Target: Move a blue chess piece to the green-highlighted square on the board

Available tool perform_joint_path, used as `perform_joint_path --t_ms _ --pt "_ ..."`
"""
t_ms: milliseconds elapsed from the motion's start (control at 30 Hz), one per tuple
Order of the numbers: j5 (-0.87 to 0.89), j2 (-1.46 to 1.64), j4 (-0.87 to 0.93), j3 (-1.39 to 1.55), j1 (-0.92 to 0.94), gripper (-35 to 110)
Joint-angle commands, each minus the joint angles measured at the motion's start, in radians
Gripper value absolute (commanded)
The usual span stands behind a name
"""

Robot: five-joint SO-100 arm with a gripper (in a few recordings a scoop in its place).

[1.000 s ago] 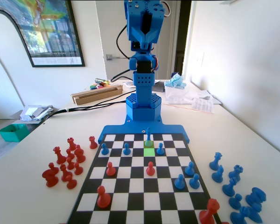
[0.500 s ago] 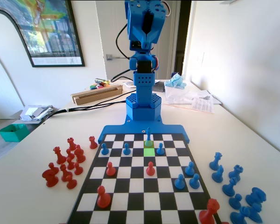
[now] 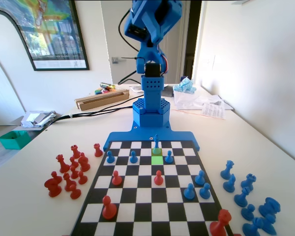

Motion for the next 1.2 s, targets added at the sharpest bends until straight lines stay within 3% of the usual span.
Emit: perform_joint_path --t_ms 0,233,600,967,1167 --pt "-0.198 -0.121 -0.067 -0.041 0.017 1" --pt "-0.311 -0.371 -0.129 -0.029 0.038 1" --pt "-0.347 -0.506 -0.008 0.037 0.025 3" --pt "-0.311 -0.609 -0.259 0.252 0.040 10" --pt "-0.281 -0.664 -0.244 0.210 0.014 14"
